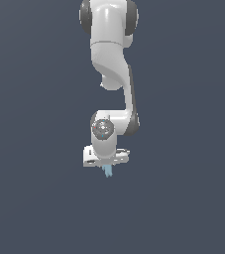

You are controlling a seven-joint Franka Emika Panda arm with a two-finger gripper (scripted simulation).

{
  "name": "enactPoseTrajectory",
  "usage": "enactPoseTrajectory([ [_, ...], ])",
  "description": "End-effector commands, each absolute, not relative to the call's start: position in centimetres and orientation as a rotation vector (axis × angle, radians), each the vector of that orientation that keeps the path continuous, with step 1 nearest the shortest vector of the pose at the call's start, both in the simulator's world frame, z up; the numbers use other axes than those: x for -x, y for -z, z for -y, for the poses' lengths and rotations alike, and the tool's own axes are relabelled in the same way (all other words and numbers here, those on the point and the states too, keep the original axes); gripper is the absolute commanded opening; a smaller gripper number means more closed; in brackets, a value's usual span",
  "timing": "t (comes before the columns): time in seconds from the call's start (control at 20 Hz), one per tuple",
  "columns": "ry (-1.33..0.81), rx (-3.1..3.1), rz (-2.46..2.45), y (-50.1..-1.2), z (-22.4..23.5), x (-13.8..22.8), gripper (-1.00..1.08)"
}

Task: Pick up the object and move it to a goal position.

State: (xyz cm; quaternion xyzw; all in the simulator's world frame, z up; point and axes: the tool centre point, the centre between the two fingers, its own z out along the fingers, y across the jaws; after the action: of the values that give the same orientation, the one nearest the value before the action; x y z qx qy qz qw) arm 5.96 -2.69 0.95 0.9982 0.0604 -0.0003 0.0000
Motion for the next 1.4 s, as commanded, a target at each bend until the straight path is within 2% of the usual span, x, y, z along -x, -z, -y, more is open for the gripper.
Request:
enactPoseTrajectory([
  [0.0, 0.0, -3.136, -0.191, -0.9, 2.7, -6.0, -1.0],
  [0.3, 0.0, -3.136, -0.191, -1.0, 2.5, -6.0, -1.0],
  [0.55, 0.0, -3.136, -0.191, -1.9, 0.5, -6.5, -1.0],
  [1.35, 0.0, -3.136, -0.191, -7.7, -13.0, -10.0, -1.0],
])
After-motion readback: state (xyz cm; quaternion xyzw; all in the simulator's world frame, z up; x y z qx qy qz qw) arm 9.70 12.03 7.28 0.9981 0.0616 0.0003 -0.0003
